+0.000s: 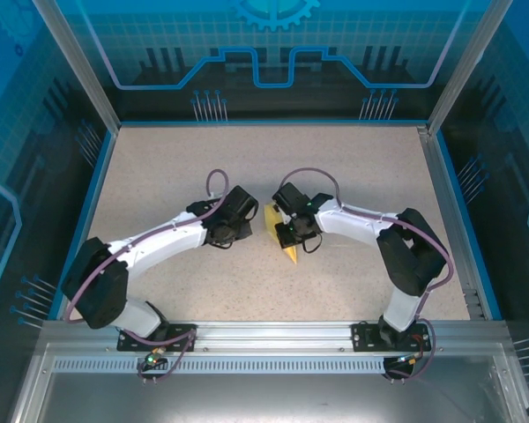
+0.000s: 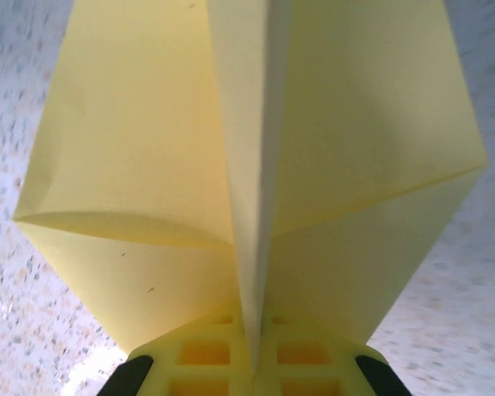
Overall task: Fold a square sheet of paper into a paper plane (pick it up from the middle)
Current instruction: Move a paper plane to the center of the table.
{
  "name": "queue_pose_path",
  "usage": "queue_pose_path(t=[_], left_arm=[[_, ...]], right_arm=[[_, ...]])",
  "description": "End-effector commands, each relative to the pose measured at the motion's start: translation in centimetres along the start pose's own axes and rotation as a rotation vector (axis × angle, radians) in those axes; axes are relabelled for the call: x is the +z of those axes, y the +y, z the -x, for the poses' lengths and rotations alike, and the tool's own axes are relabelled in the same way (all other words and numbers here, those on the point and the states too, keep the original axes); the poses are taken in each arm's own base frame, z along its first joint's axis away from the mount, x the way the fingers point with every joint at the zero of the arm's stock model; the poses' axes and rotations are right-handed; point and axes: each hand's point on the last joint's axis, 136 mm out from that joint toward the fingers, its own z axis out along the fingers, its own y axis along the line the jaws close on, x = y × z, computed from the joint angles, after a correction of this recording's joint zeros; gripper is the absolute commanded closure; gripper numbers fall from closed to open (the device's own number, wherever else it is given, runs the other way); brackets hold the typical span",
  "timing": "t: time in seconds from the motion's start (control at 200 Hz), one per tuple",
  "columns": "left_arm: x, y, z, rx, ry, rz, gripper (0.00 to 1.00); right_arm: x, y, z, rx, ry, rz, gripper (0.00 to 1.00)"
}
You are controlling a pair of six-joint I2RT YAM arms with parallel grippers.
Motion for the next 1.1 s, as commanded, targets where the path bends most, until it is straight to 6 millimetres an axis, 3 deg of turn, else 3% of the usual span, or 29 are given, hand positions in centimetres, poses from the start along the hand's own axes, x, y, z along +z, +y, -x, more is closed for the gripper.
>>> queue_pose_path(t=[0.0,0.4,0.885,1.095], left_arm=[[0.0,1.5,1.1,-0.059,-0.044,0.019,0.73],[0.1,2.1,1.1,-0.075,-0.039,-0.023,0.72],[0.3,2.1,0.9,-0.07,-0.025,-0.039,0.71],[0.3,1.8,1.0,-0.07,-0.023,-0.046,0.7]], right_arm=[[-1.6,-2.1,0.8,0.07,-0.009,-0.182,0.98],[2.6,-0.5,2.9,0.204,0.072,-0.197,0.96],[5.8,-1.0,1.7,0.234,0.136,-0.216,0.84],[7.7,-1.7,-0.2,0.267,0.176,-0.221,0.79]])
